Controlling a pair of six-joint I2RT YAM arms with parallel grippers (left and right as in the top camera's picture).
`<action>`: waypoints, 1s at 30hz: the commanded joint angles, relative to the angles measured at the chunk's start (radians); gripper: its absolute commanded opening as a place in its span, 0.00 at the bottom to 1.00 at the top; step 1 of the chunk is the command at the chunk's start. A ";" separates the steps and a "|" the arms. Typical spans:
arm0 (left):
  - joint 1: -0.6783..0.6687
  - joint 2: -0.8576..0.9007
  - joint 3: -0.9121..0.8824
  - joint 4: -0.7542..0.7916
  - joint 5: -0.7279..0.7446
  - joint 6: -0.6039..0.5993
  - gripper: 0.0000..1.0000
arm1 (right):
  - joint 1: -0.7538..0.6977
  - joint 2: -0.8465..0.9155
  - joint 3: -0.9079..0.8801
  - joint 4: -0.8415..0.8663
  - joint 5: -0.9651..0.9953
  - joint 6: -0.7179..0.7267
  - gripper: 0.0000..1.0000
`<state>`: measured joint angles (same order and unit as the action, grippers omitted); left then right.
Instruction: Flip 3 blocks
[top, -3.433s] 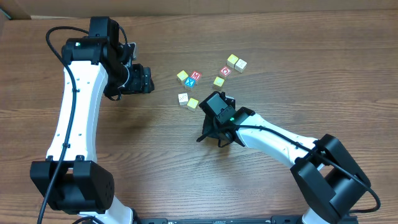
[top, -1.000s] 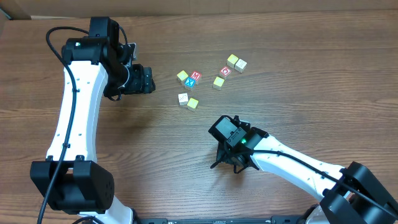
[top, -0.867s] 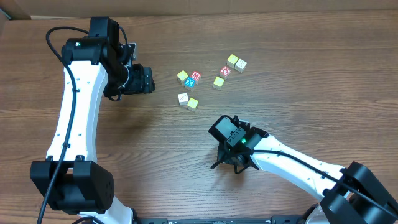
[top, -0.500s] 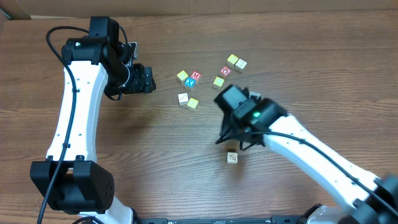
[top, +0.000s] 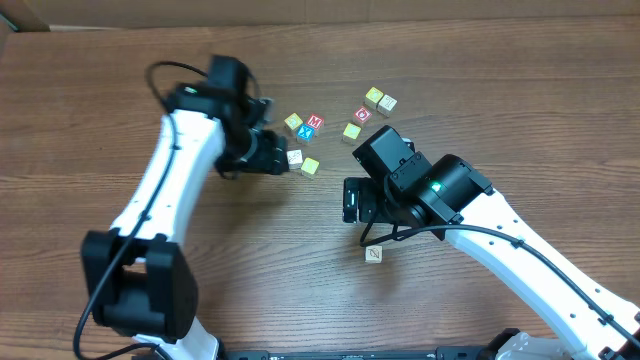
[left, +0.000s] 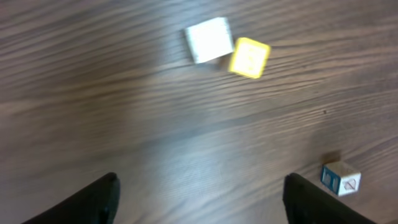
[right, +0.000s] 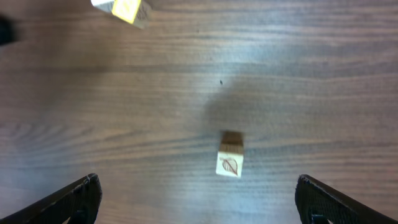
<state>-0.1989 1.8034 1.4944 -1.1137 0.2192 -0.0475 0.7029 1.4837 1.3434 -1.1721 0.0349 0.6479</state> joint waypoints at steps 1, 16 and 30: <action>-0.064 0.009 -0.056 0.076 0.036 0.014 0.82 | 0.001 -0.033 0.012 -0.021 -0.036 -0.017 1.00; -0.157 0.235 -0.085 0.244 0.025 0.079 0.78 | 0.001 -0.362 0.089 -0.110 -0.117 -0.016 1.00; -0.169 0.302 -0.030 0.309 0.026 0.108 0.68 | 0.001 -0.427 0.090 -0.184 -0.149 0.006 1.00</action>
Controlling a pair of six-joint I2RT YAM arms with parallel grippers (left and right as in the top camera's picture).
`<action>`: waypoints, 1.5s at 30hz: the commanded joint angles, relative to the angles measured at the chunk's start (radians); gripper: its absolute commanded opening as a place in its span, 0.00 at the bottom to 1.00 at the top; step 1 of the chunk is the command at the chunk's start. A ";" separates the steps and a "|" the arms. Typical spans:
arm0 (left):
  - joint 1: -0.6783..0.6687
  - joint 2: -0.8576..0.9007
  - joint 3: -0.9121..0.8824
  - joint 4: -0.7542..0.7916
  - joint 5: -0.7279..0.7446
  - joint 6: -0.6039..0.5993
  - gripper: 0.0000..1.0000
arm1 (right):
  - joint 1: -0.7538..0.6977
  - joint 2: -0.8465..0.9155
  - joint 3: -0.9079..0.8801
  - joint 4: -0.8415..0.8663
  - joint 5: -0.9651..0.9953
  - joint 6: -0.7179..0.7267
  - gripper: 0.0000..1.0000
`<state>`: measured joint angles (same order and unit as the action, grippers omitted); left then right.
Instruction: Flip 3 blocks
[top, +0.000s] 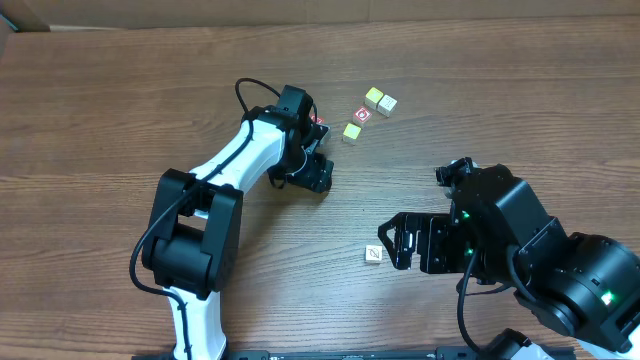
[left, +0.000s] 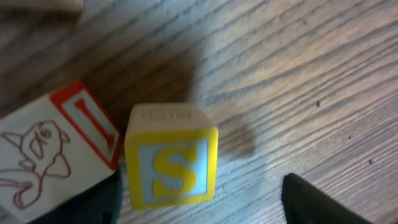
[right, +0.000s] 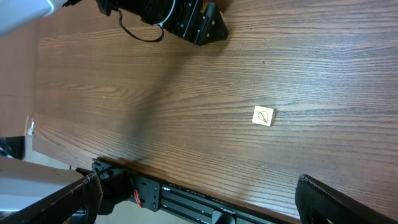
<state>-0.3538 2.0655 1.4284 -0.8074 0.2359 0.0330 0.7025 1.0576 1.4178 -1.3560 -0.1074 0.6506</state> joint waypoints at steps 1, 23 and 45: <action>-0.016 0.040 0.050 -0.001 0.009 0.027 0.62 | 0.001 -0.001 0.016 0.000 -0.006 0.003 1.00; -0.021 0.040 0.108 -0.035 -0.037 0.012 0.26 | 0.001 -0.001 0.016 -0.003 -0.007 0.003 0.99; -0.050 0.018 0.410 -0.349 -0.139 -0.085 0.04 | 0.001 -0.001 0.016 -0.027 -0.003 0.003 0.98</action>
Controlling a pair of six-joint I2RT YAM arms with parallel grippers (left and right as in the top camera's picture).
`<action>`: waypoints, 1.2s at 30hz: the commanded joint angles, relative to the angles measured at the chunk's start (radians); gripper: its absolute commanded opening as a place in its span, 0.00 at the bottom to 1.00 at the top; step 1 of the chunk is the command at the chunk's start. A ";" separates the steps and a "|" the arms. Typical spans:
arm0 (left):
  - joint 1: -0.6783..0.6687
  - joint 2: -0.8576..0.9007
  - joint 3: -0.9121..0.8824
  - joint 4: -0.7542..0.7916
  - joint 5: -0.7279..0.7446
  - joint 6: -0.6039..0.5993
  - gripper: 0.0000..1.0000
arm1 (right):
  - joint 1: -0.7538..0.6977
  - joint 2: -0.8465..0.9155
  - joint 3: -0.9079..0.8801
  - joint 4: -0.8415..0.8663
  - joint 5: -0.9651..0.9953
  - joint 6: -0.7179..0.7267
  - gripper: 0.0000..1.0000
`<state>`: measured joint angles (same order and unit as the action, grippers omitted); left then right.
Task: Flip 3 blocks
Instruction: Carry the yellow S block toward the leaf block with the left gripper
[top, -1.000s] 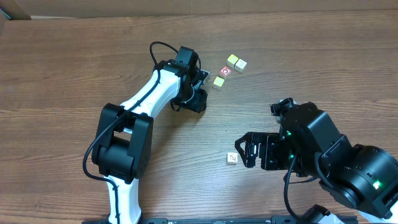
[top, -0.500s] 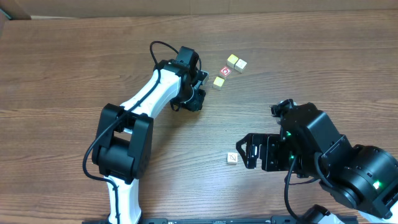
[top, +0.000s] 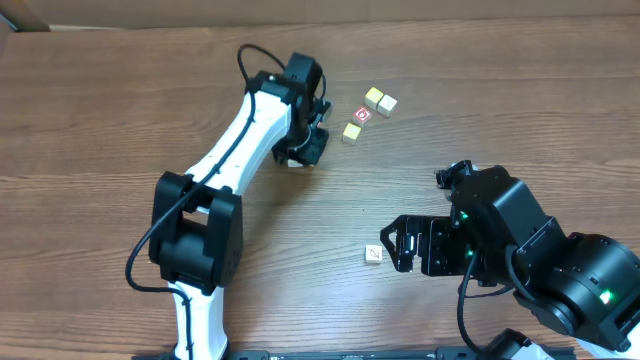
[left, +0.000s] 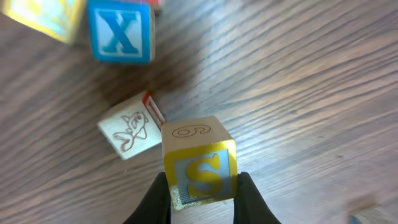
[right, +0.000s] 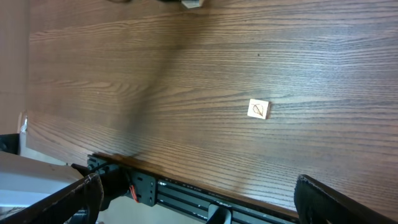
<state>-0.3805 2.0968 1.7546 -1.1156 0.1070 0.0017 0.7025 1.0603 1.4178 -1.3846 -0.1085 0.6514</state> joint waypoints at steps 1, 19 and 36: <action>-0.026 -0.023 0.103 -0.064 -0.010 -0.073 0.04 | 0.001 -0.003 0.016 -0.001 0.003 0.003 0.97; -0.174 -0.429 -0.243 -0.145 -0.045 -0.356 0.04 | 0.001 -0.006 0.016 -0.187 0.305 0.243 0.95; -0.367 -0.526 -0.817 0.380 0.130 -0.622 0.04 | 0.001 -0.006 0.016 -0.249 0.299 0.225 0.95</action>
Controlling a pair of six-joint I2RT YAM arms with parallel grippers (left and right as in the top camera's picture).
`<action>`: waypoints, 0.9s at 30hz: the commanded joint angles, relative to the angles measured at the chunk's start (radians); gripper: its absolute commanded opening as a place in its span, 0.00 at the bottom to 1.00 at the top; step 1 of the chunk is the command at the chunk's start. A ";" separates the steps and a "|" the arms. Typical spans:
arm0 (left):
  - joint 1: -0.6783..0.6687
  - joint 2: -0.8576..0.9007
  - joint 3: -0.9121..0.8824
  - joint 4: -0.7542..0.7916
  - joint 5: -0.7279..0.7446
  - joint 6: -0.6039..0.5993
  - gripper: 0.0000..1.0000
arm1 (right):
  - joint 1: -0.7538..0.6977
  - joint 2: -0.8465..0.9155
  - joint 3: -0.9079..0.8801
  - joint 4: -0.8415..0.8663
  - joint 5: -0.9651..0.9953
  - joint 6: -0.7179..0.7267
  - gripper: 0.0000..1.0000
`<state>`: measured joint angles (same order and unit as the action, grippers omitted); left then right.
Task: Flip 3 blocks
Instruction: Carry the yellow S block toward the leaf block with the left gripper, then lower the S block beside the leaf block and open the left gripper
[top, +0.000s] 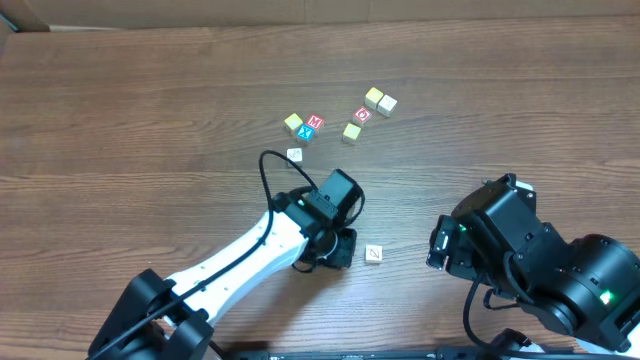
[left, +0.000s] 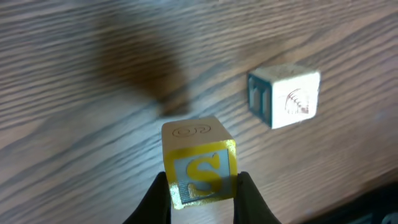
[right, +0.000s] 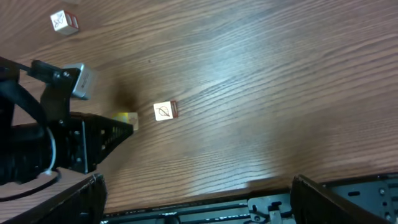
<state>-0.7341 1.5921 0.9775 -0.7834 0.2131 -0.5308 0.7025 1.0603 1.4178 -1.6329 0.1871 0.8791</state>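
A yellow-framed block with the letter S (left: 199, 165) sits between the fingers of my left gripper (left: 202, 194), which is shut on it. Its shadow lies apart on the wood, so it hangs above the table. Just right of it stands a white block with a leaf drawing (left: 285, 94), seen in the overhead view as the leaf block (top: 374, 254) beside my left gripper (top: 338, 250). The right wrist view shows the same leaf block (right: 165, 111) and the held S block (right: 129, 118). My right gripper (right: 199, 208) is open and holds nothing, at the front right.
Several more blocks lie at the back: a white one (top: 294, 155), a yellow, red and blue group (top: 305, 125), and others (top: 351, 131) (top: 379, 100). The right arm's bulk (top: 520, 265) fills the front right. The table's front edge (right: 249, 186) is close.
My left gripper, still shut on the S block, has gone from the back cluster to the front middle, beside the leaf block. The right wrist has turned and now looks across the table's front.
My left gripper was open near a white and a yellow block at the back, and my right gripper was open over the leaf block. Then the left fingers stood around the S block and the right arm was back at the front right. Then the S block was held off the table, and now it hangs beside the leaf block.
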 joint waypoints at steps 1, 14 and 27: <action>-0.014 -0.021 -0.056 0.073 0.024 -0.100 0.04 | 0.001 -0.006 0.016 0.000 -0.006 -0.016 0.95; -0.015 -0.010 -0.153 0.238 0.025 -0.120 0.04 | 0.001 -0.006 0.016 0.000 -0.058 -0.018 0.95; -0.068 -0.010 -0.154 0.281 0.046 -0.113 0.04 | 0.001 -0.006 0.016 0.000 -0.058 -0.019 0.95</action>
<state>-0.7952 1.5913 0.8364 -0.5095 0.2508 -0.6346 0.7025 1.0603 1.4178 -1.6356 0.1307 0.8635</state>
